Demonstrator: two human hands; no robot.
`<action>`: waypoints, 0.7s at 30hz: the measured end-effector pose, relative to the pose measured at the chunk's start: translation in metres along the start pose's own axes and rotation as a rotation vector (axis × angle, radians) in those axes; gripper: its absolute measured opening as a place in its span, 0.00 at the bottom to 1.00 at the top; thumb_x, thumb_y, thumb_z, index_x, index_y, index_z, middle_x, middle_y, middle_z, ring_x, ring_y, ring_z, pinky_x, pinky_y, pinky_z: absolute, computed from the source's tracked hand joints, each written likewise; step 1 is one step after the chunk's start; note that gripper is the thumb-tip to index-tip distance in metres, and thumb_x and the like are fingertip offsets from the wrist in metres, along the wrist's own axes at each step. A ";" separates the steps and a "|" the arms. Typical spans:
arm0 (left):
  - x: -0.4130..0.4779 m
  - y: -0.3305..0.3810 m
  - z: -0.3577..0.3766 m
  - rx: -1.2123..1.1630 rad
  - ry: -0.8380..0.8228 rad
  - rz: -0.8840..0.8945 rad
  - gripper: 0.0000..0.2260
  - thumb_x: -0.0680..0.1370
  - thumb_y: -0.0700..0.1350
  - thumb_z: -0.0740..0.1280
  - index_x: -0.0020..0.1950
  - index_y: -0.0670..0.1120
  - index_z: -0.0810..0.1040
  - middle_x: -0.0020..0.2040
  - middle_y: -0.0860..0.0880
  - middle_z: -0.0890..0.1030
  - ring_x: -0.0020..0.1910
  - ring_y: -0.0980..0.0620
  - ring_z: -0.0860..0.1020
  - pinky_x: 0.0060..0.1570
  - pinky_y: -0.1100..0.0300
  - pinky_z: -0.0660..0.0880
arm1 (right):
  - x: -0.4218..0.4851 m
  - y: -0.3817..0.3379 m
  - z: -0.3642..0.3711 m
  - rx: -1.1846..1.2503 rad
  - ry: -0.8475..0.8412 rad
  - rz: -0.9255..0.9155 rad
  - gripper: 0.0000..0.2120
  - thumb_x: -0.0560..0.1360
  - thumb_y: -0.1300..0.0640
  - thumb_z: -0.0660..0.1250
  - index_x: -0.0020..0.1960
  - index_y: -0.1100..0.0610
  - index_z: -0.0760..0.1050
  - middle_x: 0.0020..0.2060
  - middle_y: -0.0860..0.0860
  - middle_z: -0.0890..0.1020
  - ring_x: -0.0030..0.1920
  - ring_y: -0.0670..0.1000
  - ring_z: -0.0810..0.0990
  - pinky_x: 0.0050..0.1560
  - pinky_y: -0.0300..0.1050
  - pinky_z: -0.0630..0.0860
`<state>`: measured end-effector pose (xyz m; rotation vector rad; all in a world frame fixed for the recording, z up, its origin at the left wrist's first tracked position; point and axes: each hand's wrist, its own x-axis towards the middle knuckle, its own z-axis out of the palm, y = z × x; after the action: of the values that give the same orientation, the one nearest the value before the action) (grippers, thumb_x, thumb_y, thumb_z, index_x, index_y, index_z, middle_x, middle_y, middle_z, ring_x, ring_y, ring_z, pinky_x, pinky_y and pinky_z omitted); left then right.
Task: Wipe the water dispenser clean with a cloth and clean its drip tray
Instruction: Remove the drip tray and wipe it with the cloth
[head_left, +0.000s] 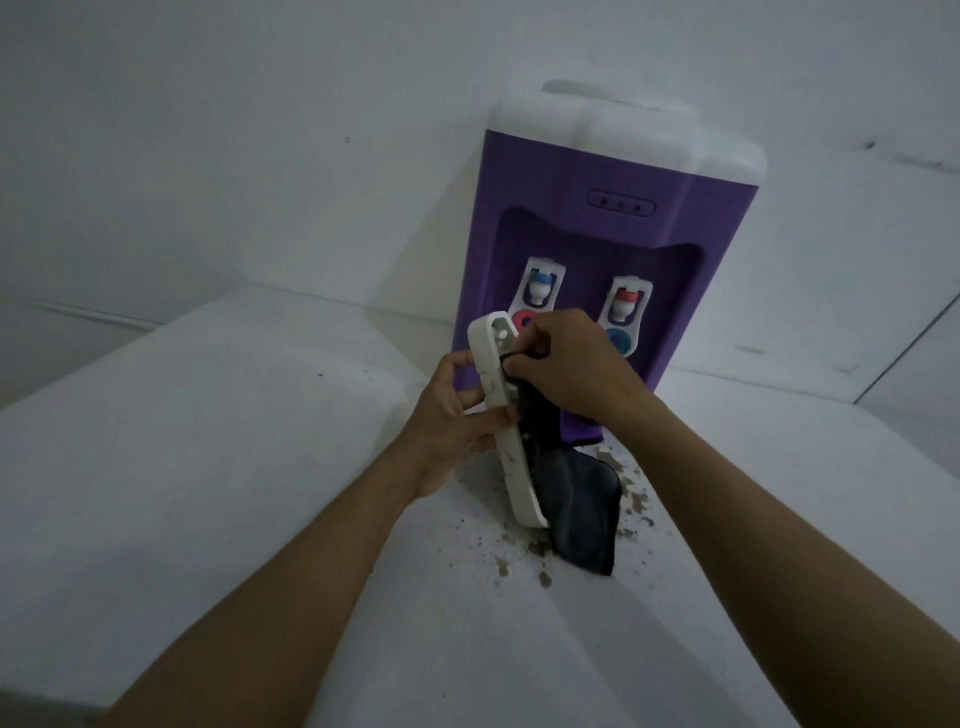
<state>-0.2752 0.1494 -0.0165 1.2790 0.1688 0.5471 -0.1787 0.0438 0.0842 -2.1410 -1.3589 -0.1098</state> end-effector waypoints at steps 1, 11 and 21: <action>0.000 0.000 0.000 -0.001 -0.003 0.001 0.34 0.66 0.41 0.77 0.66 0.52 0.65 0.57 0.44 0.83 0.55 0.41 0.82 0.54 0.40 0.78 | 0.000 0.001 0.001 0.077 0.059 0.015 0.06 0.72 0.56 0.71 0.46 0.56 0.76 0.41 0.45 0.78 0.42 0.42 0.77 0.37 0.31 0.71; 0.000 0.000 -0.002 -0.028 -0.009 0.015 0.32 0.67 0.38 0.75 0.67 0.51 0.65 0.57 0.44 0.83 0.55 0.44 0.82 0.51 0.44 0.80 | 0.009 -0.004 0.015 0.187 0.255 -0.029 0.05 0.74 0.59 0.70 0.49 0.56 0.79 0.43 0.46 0.80 0.41 0.36 0.76 0.40 0.20 0.69; 0.000 0.001 -0.001 0.010 -0.028 0.029 0.33 0.67 0.40 0.76 0.67 0.52 0.66 0.56 0.44 0.83 0.54 0.43 0.82 0.50 0.43 0.80 | 0.001 -0.005 0.022 0.149 0.268 -0.071 0.04 0.76 0.58 0.66 0.51 0.56 0.77 0.46 0.46 0.79 0.44 0.41 0.76 0.39 0.20 0.68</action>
<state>-0.2762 0.1504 -0.0163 1.3000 0.1296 0.5538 -0.1878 0.0576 0.0687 -1.8788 -1.2454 -0.3029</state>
